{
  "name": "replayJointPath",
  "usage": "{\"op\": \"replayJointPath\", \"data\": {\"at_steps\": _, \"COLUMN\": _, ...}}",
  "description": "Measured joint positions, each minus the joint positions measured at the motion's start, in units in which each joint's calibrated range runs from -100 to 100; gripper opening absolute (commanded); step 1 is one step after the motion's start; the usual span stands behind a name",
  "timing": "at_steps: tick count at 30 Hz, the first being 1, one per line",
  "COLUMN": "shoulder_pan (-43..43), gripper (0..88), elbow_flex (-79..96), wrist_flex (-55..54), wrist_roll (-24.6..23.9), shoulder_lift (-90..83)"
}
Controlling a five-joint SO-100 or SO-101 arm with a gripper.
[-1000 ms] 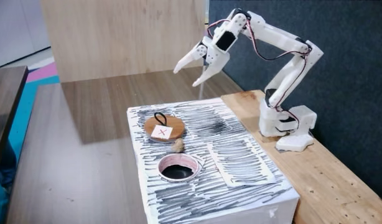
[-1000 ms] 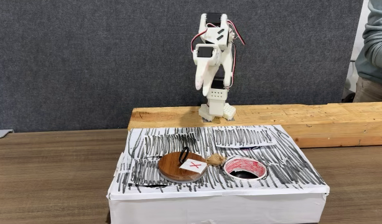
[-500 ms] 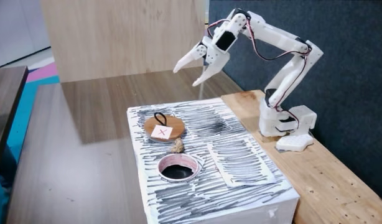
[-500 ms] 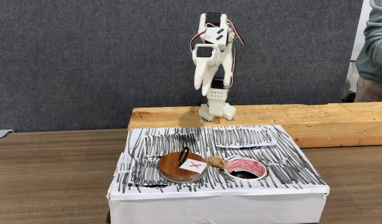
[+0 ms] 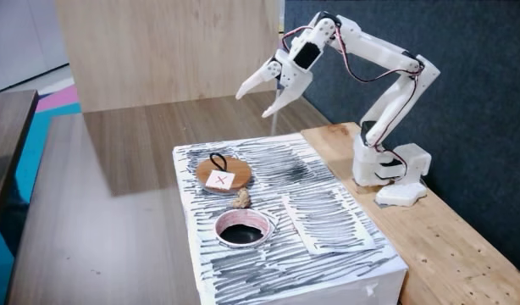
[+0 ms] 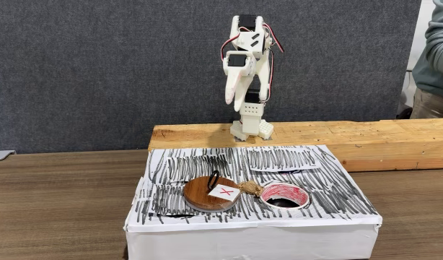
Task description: Pick the brown debris from the hole.
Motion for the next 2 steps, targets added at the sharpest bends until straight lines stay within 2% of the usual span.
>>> {"op": "replayJointPath", "data": {"at_steps": 2, "shoulder_pan": 0.0, "gripper": 25.2, "elbow_flex": 0.0, "wrist_flex": 0.0, "wrist_roll": 0.0, "shoulder_lift": 0.0}}
